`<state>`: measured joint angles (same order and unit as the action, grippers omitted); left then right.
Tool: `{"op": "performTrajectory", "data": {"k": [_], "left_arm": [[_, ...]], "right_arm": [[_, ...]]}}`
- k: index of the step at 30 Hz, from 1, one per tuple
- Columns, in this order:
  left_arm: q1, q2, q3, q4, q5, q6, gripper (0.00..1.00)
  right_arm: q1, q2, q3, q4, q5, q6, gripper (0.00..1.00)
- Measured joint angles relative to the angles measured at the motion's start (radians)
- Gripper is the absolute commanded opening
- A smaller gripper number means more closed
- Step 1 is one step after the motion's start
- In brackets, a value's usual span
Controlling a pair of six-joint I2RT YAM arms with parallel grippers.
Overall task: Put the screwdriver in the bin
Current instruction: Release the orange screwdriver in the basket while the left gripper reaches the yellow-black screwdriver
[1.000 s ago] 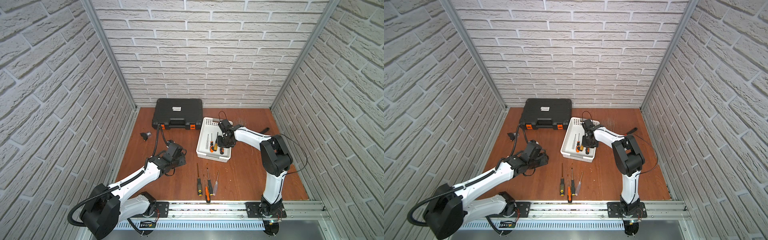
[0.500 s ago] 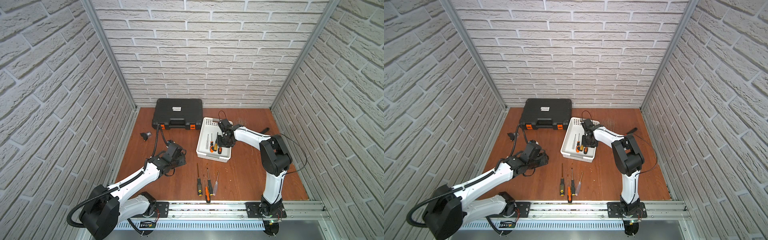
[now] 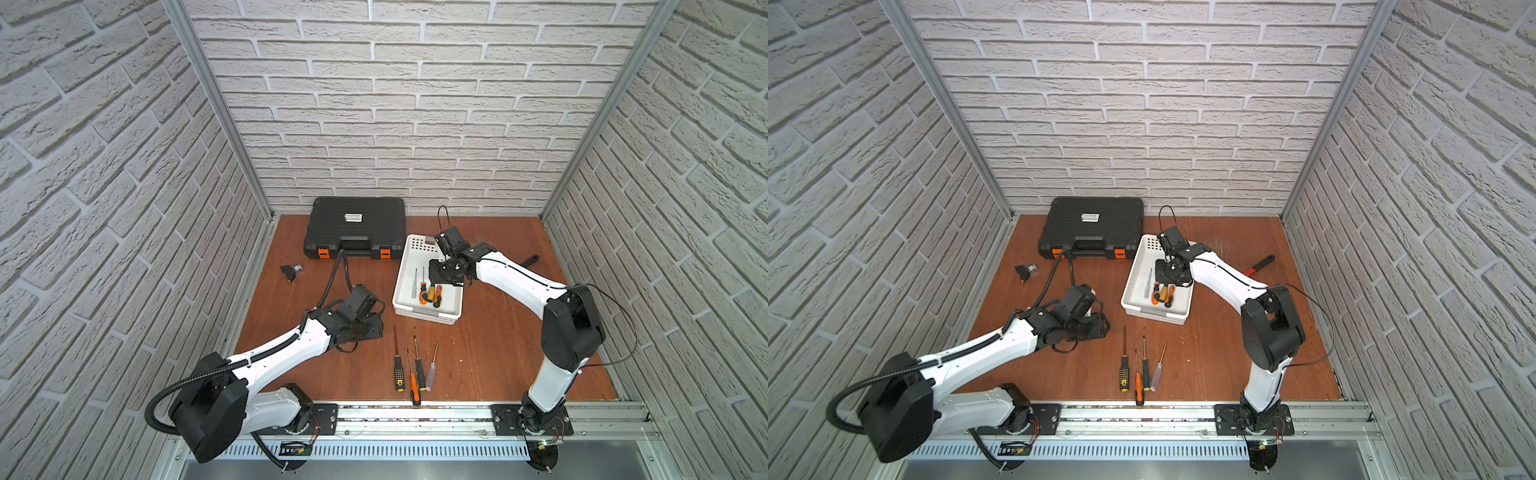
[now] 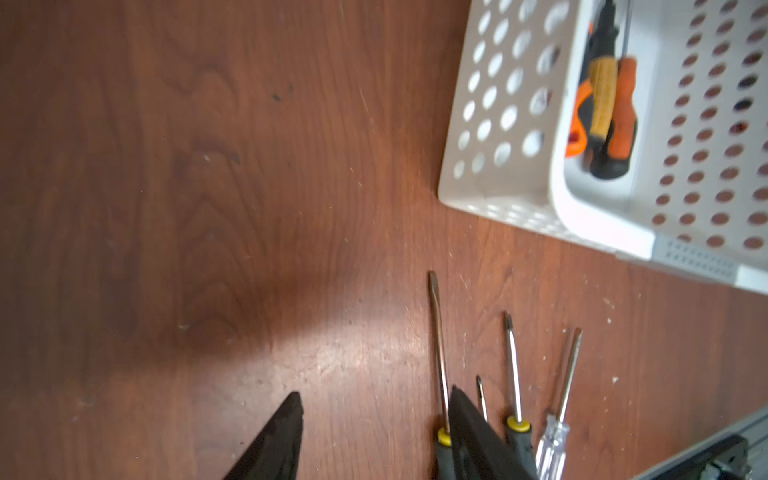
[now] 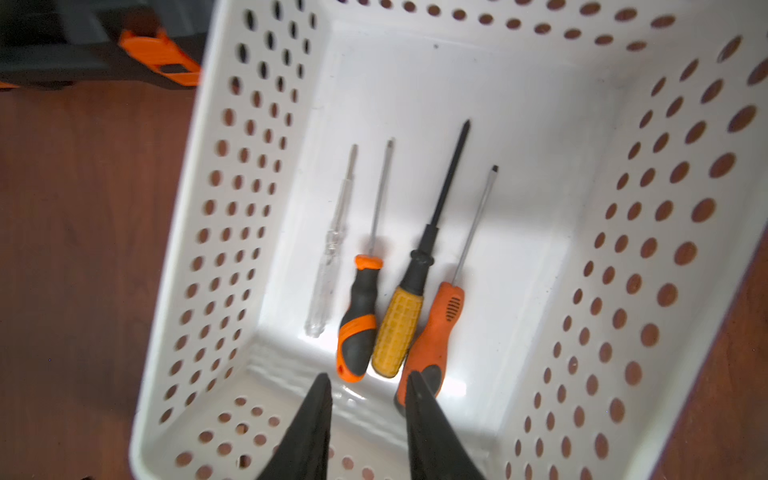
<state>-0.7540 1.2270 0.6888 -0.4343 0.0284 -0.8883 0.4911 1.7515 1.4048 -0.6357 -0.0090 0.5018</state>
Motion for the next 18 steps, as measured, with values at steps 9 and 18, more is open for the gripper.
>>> {"op": "performTrajectory", "data": {"k": [9,18], "left_arm": [[-0.253,0.062,0.039,-0.055,0.021,-0.087,0.59],[-0.331,0.189,0.108,-0.122,0.033,-0.152,0.58]], "right_arm": [[0.104,-0.325,-0.237,0.069,0.036,-0.002,0.36],[0.117,-0.413,-0.380,0.096,0.060,0.019,0.37]]}}
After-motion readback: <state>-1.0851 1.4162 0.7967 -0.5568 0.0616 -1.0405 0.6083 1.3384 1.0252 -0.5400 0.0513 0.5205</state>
